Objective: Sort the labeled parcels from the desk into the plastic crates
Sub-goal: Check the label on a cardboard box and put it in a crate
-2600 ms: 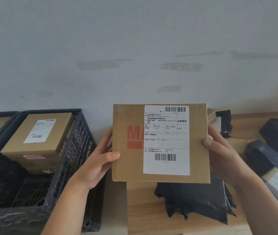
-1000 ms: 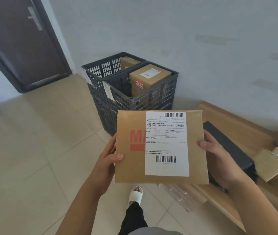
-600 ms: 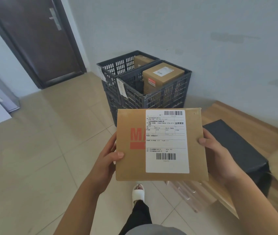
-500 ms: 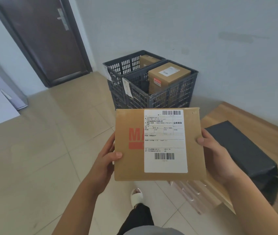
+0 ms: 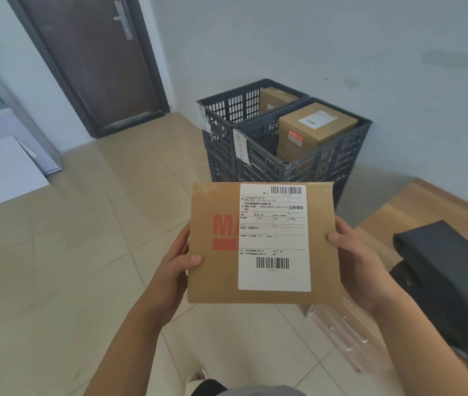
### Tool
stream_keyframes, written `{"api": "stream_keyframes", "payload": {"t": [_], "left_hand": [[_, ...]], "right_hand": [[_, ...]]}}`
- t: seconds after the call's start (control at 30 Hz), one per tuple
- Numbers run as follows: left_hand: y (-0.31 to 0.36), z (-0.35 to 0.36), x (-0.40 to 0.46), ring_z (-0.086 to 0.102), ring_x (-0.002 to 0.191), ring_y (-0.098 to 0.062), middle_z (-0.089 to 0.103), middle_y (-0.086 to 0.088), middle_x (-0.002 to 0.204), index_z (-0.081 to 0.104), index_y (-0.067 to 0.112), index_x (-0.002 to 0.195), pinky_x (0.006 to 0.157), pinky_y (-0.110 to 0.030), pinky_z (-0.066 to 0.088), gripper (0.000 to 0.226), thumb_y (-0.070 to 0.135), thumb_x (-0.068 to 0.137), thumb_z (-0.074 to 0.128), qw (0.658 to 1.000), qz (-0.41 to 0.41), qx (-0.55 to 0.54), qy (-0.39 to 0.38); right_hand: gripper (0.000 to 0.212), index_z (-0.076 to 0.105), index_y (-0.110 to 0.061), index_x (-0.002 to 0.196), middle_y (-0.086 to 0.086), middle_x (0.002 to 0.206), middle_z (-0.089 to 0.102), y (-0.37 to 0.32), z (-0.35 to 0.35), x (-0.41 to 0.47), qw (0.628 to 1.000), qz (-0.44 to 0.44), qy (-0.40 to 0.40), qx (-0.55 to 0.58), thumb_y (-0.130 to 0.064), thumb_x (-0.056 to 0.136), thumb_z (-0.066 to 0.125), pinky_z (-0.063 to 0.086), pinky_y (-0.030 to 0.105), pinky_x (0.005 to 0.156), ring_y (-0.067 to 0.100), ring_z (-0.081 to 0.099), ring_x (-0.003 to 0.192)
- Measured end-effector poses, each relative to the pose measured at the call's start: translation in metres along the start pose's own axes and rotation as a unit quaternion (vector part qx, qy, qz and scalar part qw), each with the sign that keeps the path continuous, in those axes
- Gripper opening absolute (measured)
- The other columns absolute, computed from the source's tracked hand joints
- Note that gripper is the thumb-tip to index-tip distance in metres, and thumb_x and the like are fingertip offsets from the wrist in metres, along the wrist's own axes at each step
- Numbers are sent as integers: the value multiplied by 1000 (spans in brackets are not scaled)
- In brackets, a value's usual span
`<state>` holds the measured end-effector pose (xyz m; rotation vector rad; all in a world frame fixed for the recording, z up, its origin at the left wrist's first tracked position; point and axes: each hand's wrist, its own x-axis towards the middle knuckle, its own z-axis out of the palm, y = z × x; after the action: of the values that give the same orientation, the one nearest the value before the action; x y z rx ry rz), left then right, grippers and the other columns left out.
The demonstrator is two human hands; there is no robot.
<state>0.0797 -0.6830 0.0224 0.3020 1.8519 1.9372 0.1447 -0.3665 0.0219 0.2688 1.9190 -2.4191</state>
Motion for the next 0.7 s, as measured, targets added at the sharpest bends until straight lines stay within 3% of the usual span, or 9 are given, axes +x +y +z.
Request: {"api": "stream_keyframes", "payload": {"t": [0.13,0.43,0.7], "left_hand": [[9,-60,4,60,131,-36,62,-8,144,47,33,150,109,-68,43,81,41,71,65,1000,4,-10,10],[26,-201,19,64,126,-34,64,-7,142,47,32,150,97,-50,52,83,41,69,66,1000,4,-26,15],[26,-280,62,63,127,-35,64,-8,142,48,31,149,101,-55,50,84,40,68,68,999,-13,-45,-3]], "right_hand": [[78,55,-33,140,4,132,69,2,55,35,1000,13,-16,-1,-51,66,71,49,63,104,36,65,122],[73,56,-39,138,6,133,68,18,175,115,999,28,-30,7,-51,68,73,46,69,105,37,65,122],[78,55,-37,141,6,134,68,25,229,171,999,37,-15,3,-48,66,74,49,65,104,36,65,122]]}}
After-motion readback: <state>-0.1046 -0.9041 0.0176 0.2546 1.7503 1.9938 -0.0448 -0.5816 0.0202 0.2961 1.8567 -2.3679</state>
